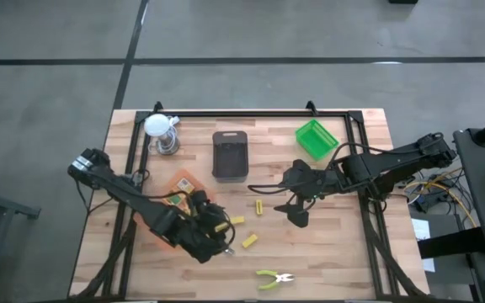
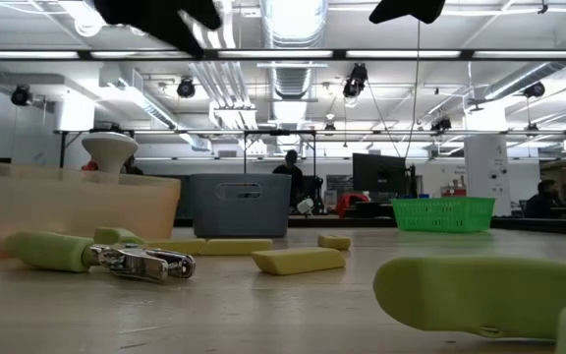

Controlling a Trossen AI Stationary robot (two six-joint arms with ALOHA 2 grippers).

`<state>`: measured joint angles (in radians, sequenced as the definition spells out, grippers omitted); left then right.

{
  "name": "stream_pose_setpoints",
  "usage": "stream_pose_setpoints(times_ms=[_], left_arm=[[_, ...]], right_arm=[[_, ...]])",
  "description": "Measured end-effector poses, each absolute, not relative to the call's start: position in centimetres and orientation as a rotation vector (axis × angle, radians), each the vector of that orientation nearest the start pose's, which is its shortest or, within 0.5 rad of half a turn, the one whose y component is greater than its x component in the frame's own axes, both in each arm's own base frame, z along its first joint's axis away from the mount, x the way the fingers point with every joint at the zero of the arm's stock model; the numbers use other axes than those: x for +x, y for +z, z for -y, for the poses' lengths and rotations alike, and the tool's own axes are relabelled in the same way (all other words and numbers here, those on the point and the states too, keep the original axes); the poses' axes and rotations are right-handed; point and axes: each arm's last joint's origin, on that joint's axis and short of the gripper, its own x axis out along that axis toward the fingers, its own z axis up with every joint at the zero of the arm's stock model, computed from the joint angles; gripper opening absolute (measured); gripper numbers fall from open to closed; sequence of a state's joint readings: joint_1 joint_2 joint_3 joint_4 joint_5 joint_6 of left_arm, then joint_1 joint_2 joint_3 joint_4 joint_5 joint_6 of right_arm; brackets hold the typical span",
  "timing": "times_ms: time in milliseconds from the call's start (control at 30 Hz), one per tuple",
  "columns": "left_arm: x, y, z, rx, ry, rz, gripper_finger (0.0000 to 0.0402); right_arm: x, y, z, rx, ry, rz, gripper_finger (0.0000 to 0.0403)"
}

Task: Pick & Place School Supplies
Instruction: Put the green punch plier into the black bin

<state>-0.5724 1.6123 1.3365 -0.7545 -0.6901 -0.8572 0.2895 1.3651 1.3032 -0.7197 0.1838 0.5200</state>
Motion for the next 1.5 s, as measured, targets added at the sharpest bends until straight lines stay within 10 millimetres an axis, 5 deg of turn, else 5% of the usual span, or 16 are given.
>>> stream_pose_setpoints(times_ms=[133, 433, 933, 1500], left_arm=[[28.4, 25.5, 16.2, -0.338, 0.473, -0.702, 0.0278], [27.4, 22.2, 16.3, -0.321, 0.298, -0.913, 0.0278], [26.7, 23.2, 16.1, -0.089, 0.167, -0.946, 0.0278], [27.5, 26.7, 16.2, 0.158, 0.097, -0.735, 0.0278]], right_arm=[[27.2, 33.9, -7.6, 0.311, -0.099, -0.762, 0.0354], [27.2, 33.9, -7.6, 0.311, -0.099, -0.762, 0.0354], [27.2, 33.9, -7.6, 0.311, -0.099, -0.762, 0.0354], [27.2, 33.9, -7.6, 0.311, -0.099, -0.762, 0.0354]])
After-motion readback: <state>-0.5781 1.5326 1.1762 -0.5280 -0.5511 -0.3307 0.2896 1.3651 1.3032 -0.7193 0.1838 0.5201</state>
